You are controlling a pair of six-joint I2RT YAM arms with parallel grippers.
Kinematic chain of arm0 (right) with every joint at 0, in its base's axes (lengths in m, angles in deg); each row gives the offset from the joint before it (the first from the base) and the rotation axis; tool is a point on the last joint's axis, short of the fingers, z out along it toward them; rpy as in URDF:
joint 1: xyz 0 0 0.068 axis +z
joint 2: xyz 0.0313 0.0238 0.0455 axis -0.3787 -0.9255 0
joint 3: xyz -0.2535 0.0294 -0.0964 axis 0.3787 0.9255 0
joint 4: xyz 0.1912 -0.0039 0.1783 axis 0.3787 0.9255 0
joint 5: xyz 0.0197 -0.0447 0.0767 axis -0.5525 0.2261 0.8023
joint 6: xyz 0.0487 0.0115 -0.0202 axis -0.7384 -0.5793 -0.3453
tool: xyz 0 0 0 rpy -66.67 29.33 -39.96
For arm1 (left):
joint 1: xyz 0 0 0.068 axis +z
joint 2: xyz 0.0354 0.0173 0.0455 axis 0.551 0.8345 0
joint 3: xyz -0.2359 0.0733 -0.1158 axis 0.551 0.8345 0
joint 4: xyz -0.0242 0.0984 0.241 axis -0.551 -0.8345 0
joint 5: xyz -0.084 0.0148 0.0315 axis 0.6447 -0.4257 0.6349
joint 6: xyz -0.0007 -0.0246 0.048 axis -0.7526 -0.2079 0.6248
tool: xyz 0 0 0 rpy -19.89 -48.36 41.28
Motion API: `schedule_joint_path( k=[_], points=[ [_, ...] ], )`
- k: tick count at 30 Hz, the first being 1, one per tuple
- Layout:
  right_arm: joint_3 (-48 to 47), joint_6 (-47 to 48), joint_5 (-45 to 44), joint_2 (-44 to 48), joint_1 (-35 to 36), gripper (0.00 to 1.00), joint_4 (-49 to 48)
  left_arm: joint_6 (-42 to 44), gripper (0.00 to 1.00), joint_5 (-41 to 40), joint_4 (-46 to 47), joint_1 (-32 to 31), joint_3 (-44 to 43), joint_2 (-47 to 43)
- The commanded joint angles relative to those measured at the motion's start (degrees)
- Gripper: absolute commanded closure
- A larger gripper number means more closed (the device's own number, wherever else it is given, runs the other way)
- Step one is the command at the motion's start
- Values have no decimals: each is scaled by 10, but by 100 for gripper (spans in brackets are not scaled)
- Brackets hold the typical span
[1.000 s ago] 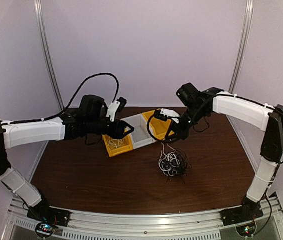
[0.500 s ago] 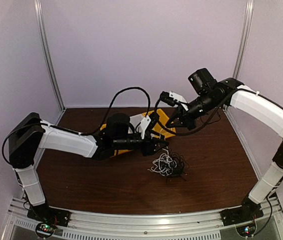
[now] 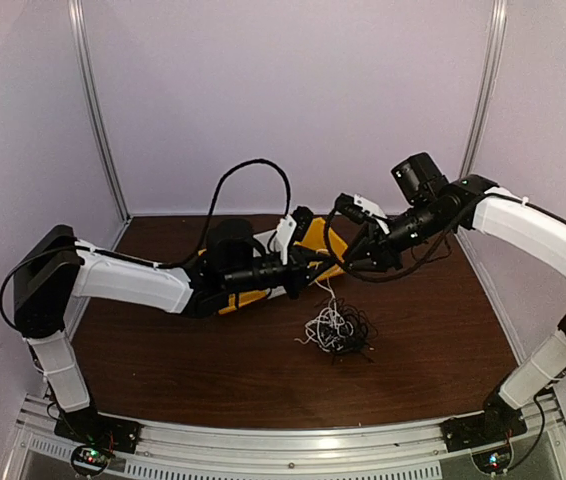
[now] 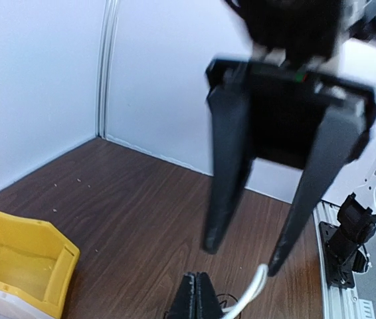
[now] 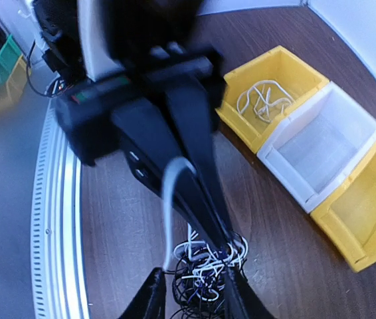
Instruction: Untangle the cables
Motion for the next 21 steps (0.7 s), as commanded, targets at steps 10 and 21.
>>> schedule_joint_path(
  k=[10, 21],
  points=[
    [243, -7, 121, -12, -57, 12, -278, 31, 100, -74, -128, -3, -76, -145],
    [252, -52, 27, -126, -2, 36, -335, 90, 100, -149, -286, -2, -233, -188]
  ],
)
